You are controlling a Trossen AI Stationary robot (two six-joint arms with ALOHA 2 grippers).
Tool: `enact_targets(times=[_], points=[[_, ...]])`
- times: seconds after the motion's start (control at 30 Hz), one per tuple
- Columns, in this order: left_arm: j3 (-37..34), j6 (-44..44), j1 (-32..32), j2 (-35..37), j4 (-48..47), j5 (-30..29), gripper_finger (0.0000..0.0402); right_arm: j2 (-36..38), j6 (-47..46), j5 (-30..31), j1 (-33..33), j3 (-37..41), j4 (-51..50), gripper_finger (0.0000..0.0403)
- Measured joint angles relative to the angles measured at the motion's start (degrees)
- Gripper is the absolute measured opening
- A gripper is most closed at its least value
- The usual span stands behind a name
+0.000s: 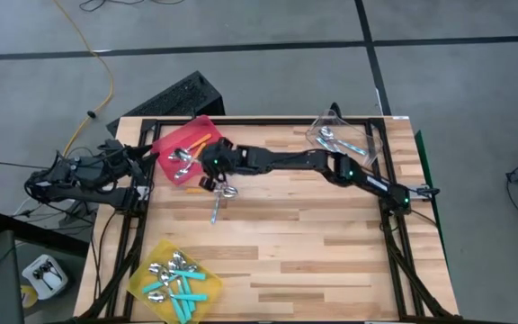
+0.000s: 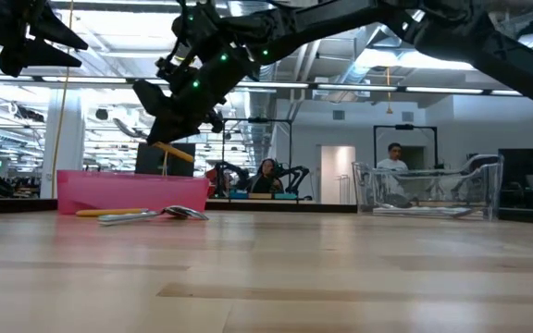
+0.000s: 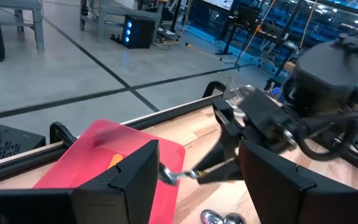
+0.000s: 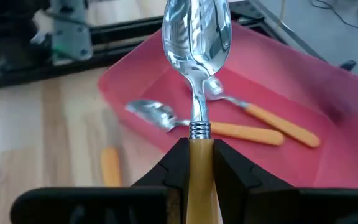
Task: Sort silverware by color (type)
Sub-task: Put the orange spoon into the red bin
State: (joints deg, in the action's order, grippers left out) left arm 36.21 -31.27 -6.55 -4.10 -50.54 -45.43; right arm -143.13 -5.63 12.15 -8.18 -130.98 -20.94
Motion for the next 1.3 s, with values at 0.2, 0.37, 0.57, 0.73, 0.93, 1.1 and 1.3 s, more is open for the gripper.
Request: enact_targets(times=[0.2,0.37,0.57,0.73,0.93,1.1,1.3], points=[[0.00,0.00,0.00,0.00,0.00,0.00,0.0205,0.02,-2.41,-1.53,-2.09,-0.27,0.81,0.0076],[0.00,0.01,-0.01,0.00,0.01,0.00,0.0205,0.77,1.21,-4.85,-3.21,-3.77,-5.29,0.0076],[0.00,0.02,-0.01,-0.02,0.04,0.10,0.0205,3.62,5.86,-4.95,-6.13,-3.91,-11.72,0.0076],[0.01,0.04,0.00,-0.02,0.07,0.07,0.0205,4.96,11.21,-4.86,-9.04,-4.17,-9.11,0.0076],[0.00,0.04,0.00,-0.02,0.06,0.07,0.0205,3.87,25.02,-5.21,-10.42,-3.85,-11.75,0.0076],[0.01,0.05,-0.01,-0.02,0.07,0.05,0.0205,3.96,26.43,-6.66,-10.15,-3.91,-11.98,0.0075],[0.02,0.08,-0.02,-0.02,0.07,0.06,0.0205,2.39,29.65,-5.14,-8.85,-3.92,-15.27,0.0074]])
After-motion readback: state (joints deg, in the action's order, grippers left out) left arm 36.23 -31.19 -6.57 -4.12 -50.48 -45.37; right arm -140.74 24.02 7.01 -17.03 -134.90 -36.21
